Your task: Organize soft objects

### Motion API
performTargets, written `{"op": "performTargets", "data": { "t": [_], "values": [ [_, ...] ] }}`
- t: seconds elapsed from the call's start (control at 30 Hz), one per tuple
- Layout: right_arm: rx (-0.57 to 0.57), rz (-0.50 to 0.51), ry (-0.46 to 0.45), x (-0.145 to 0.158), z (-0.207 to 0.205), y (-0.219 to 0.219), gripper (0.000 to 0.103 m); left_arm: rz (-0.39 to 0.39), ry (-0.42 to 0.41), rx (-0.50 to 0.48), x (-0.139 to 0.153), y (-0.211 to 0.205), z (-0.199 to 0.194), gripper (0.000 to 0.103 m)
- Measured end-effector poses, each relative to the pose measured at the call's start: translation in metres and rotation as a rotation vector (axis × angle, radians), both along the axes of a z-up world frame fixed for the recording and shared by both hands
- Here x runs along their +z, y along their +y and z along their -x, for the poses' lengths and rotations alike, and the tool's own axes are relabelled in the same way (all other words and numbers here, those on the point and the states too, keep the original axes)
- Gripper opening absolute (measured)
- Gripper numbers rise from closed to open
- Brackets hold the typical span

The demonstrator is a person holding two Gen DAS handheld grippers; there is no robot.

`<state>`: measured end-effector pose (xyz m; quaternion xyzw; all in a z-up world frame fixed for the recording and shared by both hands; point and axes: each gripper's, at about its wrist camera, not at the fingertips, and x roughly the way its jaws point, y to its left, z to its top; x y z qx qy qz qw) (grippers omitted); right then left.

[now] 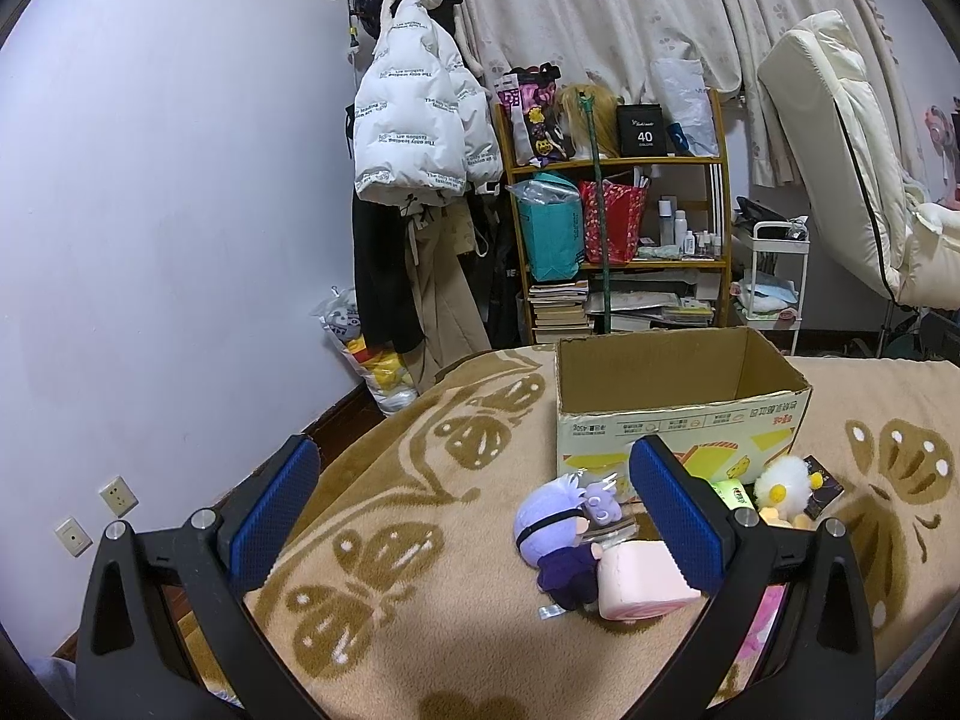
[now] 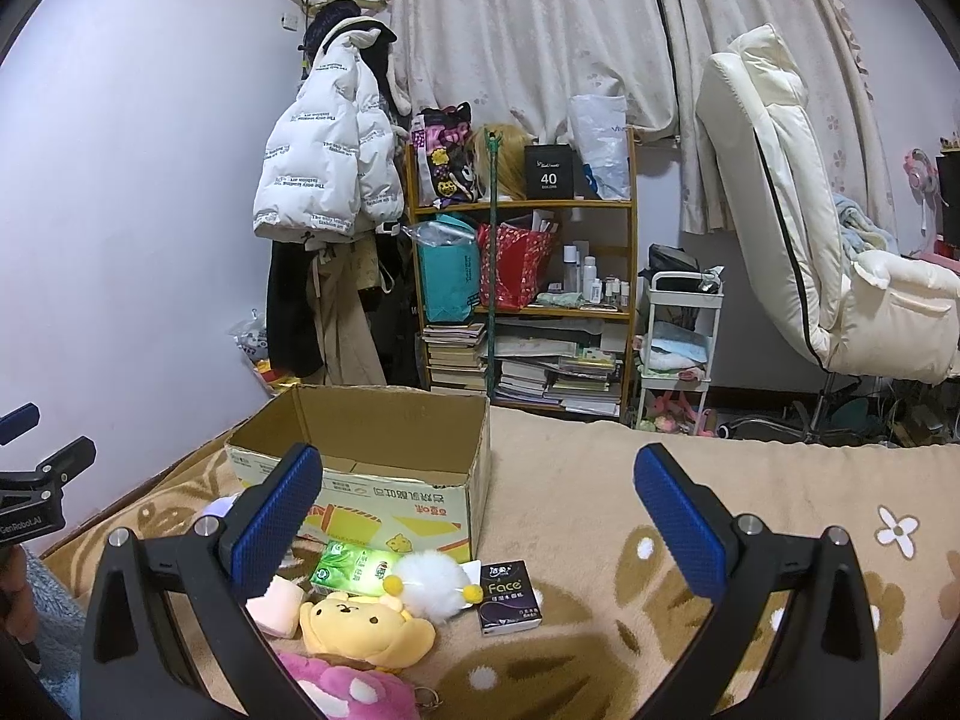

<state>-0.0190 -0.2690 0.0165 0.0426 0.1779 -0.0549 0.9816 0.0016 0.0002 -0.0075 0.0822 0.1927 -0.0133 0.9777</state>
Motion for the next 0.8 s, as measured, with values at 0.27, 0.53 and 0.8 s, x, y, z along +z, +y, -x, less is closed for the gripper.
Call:
{"op": "performTargets", "data": {
  "t": [0.27, 0.53, 0.8],
  "values": [
    [0.000, 0.000, 0.000, -0.0004, 0.0001, -0.0003, 0.103, -0.002, 0.001, 0.001, -0.0005, 0.0003, -0.0002, 0.102],
    [0.000, -0.001, 0.000, -0.0004, 0.0002, -0.0007, 0.103, -0.001, 0.004, -0.003, -0.0010, 0.0013, -0.0008, 0.102],
    [0.001, -0.002, 0.001, -0.0004, -0.0001, -0.0005, 0.103, -0.001, 0.003, -0.001, -0.0026, 0.0023, -0.0009, 0.102]
  ]
}}
